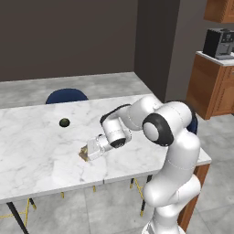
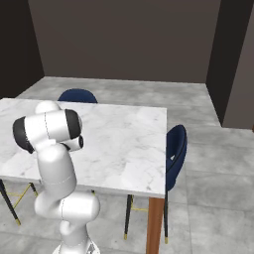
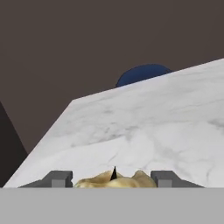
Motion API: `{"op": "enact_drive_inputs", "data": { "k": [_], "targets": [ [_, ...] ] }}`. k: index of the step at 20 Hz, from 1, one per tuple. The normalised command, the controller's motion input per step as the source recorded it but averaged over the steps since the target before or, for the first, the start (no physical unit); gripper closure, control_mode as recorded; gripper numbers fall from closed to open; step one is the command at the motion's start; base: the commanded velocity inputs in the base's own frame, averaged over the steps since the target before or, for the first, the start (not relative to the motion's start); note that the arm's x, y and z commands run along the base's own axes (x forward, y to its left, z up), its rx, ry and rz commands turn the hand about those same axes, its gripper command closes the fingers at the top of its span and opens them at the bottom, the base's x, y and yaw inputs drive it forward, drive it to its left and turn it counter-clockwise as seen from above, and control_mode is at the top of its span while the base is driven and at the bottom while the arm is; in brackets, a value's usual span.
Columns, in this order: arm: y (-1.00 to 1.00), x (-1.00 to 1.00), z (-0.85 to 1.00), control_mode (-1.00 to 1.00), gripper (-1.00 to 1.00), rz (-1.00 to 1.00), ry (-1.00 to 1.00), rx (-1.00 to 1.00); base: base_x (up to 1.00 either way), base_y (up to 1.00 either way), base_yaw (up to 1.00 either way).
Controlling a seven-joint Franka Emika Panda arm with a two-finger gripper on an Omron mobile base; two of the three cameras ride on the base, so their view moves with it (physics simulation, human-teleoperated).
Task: Pick the candle and candle from the dining table and place them in the open cabinet. Close the cabinet after placing the objects.
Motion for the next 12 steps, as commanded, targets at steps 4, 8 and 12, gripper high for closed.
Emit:
{"op": "enact_drive_inputs", "data": {
  "k": [4,8,12],
  "targets": [
    [-0.14,-0.07,0.06,-1.0,1.0,-0.02,-0.04,0.0,0.0,0.0,0.0],
    [-0.33,-0.22,0.24,-1.0,1.0,-0.09,-0.05,0.05,0.0,0.0,0.0],
    [-0.44,-0.28,0.47,-1.0,1.0,-0.15,-0.1,0.1,0.0,0.0,0.0]
  ]
}}
